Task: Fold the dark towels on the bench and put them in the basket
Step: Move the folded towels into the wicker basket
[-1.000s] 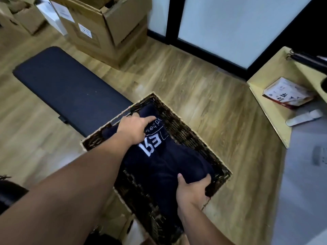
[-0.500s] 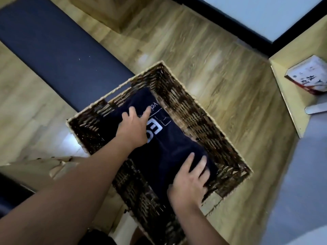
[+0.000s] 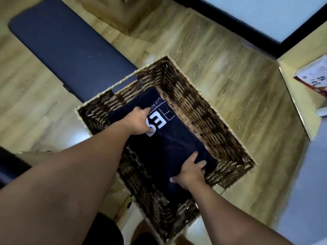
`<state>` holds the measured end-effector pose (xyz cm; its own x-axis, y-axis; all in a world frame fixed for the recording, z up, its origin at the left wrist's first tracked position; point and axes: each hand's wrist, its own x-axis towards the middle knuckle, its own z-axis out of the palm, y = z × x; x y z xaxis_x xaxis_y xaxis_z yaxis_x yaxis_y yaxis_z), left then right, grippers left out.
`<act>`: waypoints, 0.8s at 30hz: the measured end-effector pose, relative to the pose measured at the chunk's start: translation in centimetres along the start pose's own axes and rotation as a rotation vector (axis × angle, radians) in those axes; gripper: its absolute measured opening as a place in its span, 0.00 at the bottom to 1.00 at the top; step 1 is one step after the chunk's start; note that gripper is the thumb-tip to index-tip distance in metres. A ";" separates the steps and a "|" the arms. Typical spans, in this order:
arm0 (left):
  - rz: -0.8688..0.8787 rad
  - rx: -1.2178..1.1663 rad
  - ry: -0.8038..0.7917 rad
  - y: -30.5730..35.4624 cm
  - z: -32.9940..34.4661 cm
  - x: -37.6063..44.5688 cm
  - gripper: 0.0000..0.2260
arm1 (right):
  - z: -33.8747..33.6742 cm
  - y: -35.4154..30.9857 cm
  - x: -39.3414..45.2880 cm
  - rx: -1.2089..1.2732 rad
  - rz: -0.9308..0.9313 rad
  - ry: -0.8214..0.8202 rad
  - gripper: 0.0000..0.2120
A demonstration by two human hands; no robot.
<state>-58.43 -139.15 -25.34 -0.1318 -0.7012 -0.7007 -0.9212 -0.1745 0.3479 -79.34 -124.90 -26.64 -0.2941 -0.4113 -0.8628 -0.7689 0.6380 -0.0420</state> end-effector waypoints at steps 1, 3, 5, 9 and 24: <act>0.007 -0.068 0.020 0.0 0.0 -1.5 0.32 | -0.6 0.4 -0.4 0.008 -0.029 0.012 0.60; -0.020 -0.128 0.102 0.0 0.3 -5.0 0.17 | -2.1 1.3 -2.0 0.013 -0.140 0.058 0.42; -0.067 -0.172 0.174 0.5 0.5 -9.3 0.12 | -3.5 2.0 -4.3 -0.006 -0.279 0.060 0.28; -0.143 -0.309 0.337 2.0 -0.3 -18.2 0.13 | -4.9 2.8 -10.2 -0.041 -0.474 -0.004 0.30; -0.672 -0.464 0.940 -7.8 10.6 -49.0 0.05 | 1.3 -2.5 -28.6 -0.228 -1.081 -0.108 0.21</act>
<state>-48.68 -96.05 -0.31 0.8046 -0.5677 -0.1744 -0.4629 -0.7835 0.4146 -68.23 -113.85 -2.51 0.6370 -0.6127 -0.4678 -0.6803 -0.1613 -0.7150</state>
